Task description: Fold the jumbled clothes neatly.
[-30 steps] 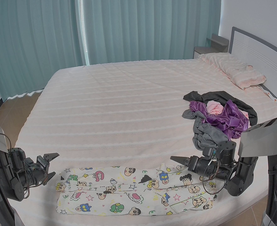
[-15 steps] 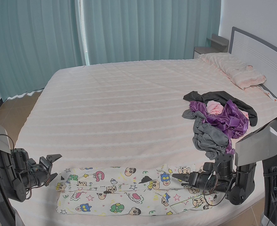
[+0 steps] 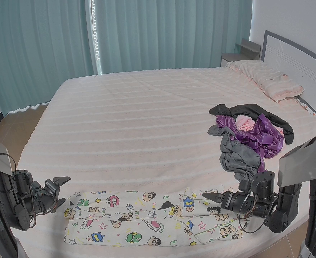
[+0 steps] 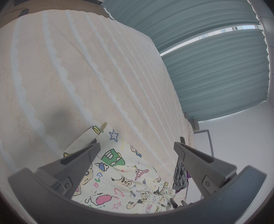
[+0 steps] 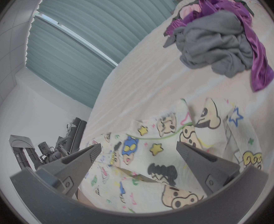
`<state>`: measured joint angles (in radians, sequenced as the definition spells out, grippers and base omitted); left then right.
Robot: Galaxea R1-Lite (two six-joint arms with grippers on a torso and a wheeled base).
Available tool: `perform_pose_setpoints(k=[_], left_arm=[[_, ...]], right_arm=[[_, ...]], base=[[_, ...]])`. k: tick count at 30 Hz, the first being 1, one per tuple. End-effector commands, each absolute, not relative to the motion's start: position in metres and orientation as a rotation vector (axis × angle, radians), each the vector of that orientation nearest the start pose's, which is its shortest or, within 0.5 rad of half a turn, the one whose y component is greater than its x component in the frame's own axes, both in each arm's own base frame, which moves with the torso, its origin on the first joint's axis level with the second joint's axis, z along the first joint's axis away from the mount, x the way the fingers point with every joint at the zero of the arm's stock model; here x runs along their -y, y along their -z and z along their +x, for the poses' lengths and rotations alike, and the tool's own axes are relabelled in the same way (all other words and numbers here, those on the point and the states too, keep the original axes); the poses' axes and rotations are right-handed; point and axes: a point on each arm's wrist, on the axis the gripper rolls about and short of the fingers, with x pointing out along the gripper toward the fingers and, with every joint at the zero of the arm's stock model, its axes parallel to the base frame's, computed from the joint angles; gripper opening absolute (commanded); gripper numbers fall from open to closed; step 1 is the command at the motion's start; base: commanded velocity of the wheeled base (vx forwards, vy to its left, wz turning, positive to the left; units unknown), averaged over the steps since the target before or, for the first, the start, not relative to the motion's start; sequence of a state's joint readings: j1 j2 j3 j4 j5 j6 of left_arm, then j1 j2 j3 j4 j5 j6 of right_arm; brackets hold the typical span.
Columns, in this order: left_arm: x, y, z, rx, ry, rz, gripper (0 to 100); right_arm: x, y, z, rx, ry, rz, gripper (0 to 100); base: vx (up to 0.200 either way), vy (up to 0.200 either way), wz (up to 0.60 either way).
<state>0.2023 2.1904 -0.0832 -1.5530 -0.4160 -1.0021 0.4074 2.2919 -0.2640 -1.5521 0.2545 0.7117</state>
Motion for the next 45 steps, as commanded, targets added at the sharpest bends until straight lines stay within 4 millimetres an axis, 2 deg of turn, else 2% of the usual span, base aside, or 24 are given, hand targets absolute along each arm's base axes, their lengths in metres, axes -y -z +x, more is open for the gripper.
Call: perform_pose_setpoints(k=[1,5,6,8,9,11,14,16,24,28,31,33,34,35,37,38,42,45], left_arm=[[-0.039,-0.004,0.234,-0.581,-0.066,-1.139,100],[-0.038,-0.003,0.233,-0.585,-0.066,-1.138,100],[-0.038,-0.003,0.233,-0.584,-0.067,-1.138,100],[-0.037,-0.003,0.233,-0.587,-0.067,-1.138,100],[-0.037,-0.003,0.233,-0.587,-0.066,-1.137,100],[-0.037,-0.003,0.233,-0.588,-0.068,-1.137,100],[-0.037,-0.002,0.233,-0.591,-0.069,-1.138,100],[-0.037,-0.002,0.233,-0.591,-0.069,-1.138,100],[-0.036,-0.002,0.233,-0.593,-0.068,-1.134,100],[-0.036,-0.002,0.233,-0.593,-0.067,-1.129,100],[-0.036,-0.002,0.233,-0.593,-0.067,-1.129,100],[-0.036,-0.002,0.233,-0.593,-0.066,-1.128,100],[-0.036,-0.002,0.233,-0.593,-0.066,-1.128,100],[-0.036,-0.002,0.233,-0.593,-0.066,-1.128,100],[-0.036,-0.002,0.233,-0.593,-0.066,-1.128,100],[-0.036,-0.002,0.233,-0.593,-0.066,-1.128,100],[-0.036,-0.001,0.233,-0.596,-0.068,-1.128,100],[-0.036,-0.001,0.233,-0.596,-0.068,-1.128,100]], right_arm=[[-0.133,-0.011,0.256,-0.608,-0.543,0.634,100],[-0.159,0.007,0.273,-0.612,-0.596,0.622,100],[-0.169,0.017,0.281,-0.631,-0.605,0.616,100],[-0.173,0.022,0.285,-0.646,-0.605,0.612,100],[-0.186,0.032,0.293,-0.698,-0.603,0.599,100],[-0.196,0.034,0.297,-0.717,-0.613,0.598,100],[-0.202,0.037,0.296,-0.734,-0.625,0.590,100],[-0.208,0.048,0.291,-0.776,-0.625,0.572,100],[-0.208,0.045,0.288,-0.767,-0.628,0.574,100],[-0.189,0.016,0.284,-0.665,-0.580,0.589,100],[-0.165,-0.010,0.278,-0.614,-0.536,0.605,100],[-0.152,-0.019,0.273,-0.603,-0.511,0.601,100],[-0.152,-0.019,0.273,-0.603,-0.511,0.601,100],[-0.132,-0.024,0.263,-0.600,-0.474,0.559,100],[-0.126,-0.023,0.259,-0.609,-0.462,0.536,100],[-0.117,-0.018,0.251,-0.632,-0.444,0.492,100],[-0.105,-0.012,0.236,-0.679,-0.418,0.457,100],[-0.100,-0.012,0.232,-0.684,-0.404,0.448,100]], base=[[0.000,0.000,0.00],[0.000,0.000,0.00],[0.000,0.000,0.00],[0.000,0.000,0.00],[0.000,0.000,0.00],[0.000,0.000,0.00],[0.000,0.000,0.00],[0.000,0.000,0.00],[0.000,0.000,0.00],[0.000,0.000,0.00],[0.000,0.000,0.00],[0.000,0.000,0.00],[0.000,0.000,0.00],[0.000,0.000,0.00],[0.000,0.000,0.00],[0.000,0.000,0.00],[0.000,0.000,0.00],[0.000,0.000,0.00]])
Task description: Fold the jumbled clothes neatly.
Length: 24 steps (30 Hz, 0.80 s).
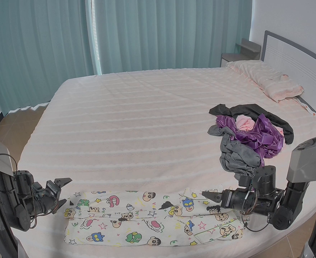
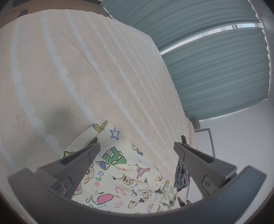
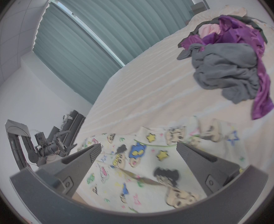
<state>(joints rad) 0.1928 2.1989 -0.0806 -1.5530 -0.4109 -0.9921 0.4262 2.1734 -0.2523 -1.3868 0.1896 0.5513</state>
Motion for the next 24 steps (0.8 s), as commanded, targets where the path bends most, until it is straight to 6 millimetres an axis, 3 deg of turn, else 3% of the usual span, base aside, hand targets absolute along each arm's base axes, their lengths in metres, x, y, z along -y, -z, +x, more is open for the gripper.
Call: perform_pose_setpoints(k=[1,5,11,22,23,24], left_arm=[[-0.036,-0.001,0.233,-0.596,-0.068,-1.128,100],[-0.036,-0.001,0.231,-0.601,-0.068,-1.128,100],[-0.036,0.000,0.231,-0.607,-0.067,-1.115,100],[-0.036,0.000,0.231,-0.607,-0.067,-1.114,100],[-0.036,0.000,0.231,-0.607,-0.067,-1.114,100],[-0.036,0.000,0.231,-0.607,-0.067,-1.114,100]], right_arm=[[-0.100,-0.012,0.232,-0.684,-0.404,0.448,100],[-0.090,-0.008,0.230,-0.700,-0.374,0.423,100],[-0.091,-0.003,0.228,-0.730,-0.378,0.418,100],[-0.098,0.040,0.233,-0.775,-0.390,0.388,100],[-0.098,0.042,0.233,-0.782,-0.385,0.385,0],[-0.097,0.042,0.232,-0.787,-0.383,0.380,0]], base=[[0.000,0.000,0.00],[0.000,0.000,0.00],[0.000,0.000,0.00],[0.000,0.000,0.00],[0.000,0.000,0.00],[0.000,0.000,0.00]])
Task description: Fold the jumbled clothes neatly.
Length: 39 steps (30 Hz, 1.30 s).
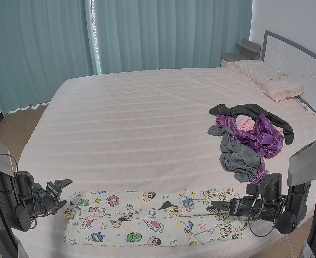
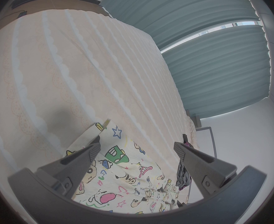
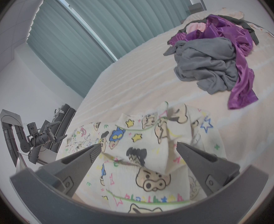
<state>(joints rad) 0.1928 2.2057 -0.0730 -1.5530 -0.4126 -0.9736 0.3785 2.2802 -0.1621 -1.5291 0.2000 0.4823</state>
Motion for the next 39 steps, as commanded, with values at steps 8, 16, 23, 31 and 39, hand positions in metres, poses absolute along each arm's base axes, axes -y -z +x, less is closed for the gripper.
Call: perform_pose_setpoints(k=[8,16,23,31,39], left_arm=[[-0.036,0.000,0.231,-0.607,-0.067,-1.114,100],[-0.036,0.001,0.231,-0.608,-0.069,-1.114,100],[-0.036,0.001,0.231,-0.608,-0.067,-1.114,100],[-0.037,0.000,0.232,-0.599,-0.066,-1.108,100],[-0.041,-0.038,0.237,-0.416,0.051,-0.797,100]], right_arm=[[-0.094,0.021,0.225,-0.741,-0.400,0.378,0],[-0.088,0.021,0.218,-0.758,-0.396,0.336,0],[-0.086,0.029,0.215,-0.798,-0.390,0.309,0],[-0.085,0.024,0.213,-0.783,-0.392,0.307,100],[-0.078,-0.016,0.201,-0.665,-0.390,0.394,100]], base=[[0.000,0.000,0.00],[0.000,0.000,0.00],[0.000,0.000,0.00],[0.000,0.000,0.00],[0.000,0.000,0.00]])
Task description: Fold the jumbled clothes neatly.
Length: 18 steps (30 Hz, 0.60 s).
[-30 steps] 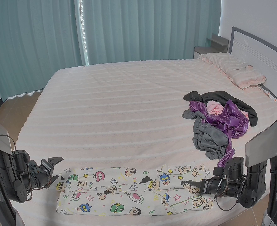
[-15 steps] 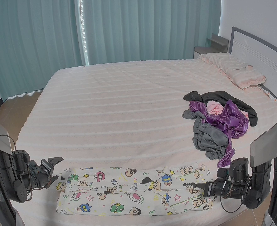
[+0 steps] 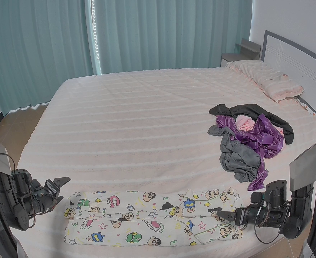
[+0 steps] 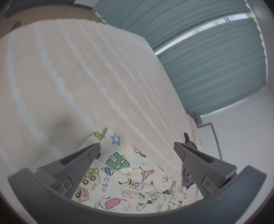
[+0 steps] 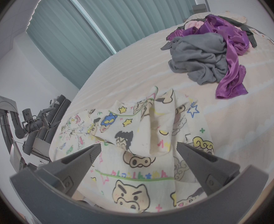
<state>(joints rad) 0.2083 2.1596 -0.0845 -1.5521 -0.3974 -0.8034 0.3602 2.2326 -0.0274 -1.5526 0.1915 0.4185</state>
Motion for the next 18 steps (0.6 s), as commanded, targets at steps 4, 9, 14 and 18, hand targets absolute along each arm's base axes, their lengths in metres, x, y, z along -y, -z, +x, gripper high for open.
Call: perform_pose_setpoints(k=[4,9,14,18], left_arm=[[-0.037,-0.042,0.262,-0.444,0.087,-0.736,100],[-0.040,-0.028,0.274,-0.656,-0.001,-0.673,100],[-0.039,-0.016,0.265,-0.767,-0.047,-0.575,100],[-0.030,-0.004,0.257,-0.836,-0.032,-0.569,100]], right_arm=[[-0.079,-0.024,0.200,-0.630,-0.374,0.410,100],[-0.081,-0.023,0.200,-0.626,-0.341,0.426,100],[-0.087,-0.021,0.197,-0.644,-0.360,0.419,100],[-0.087,-0.021,0.198,-0.644,-0.359,0.421,100]], base=[[0.000,0.000,0.00],[0.000,0.000,0.00],[0.000,0.000,0.00],[0.000,0.000,0.00]])
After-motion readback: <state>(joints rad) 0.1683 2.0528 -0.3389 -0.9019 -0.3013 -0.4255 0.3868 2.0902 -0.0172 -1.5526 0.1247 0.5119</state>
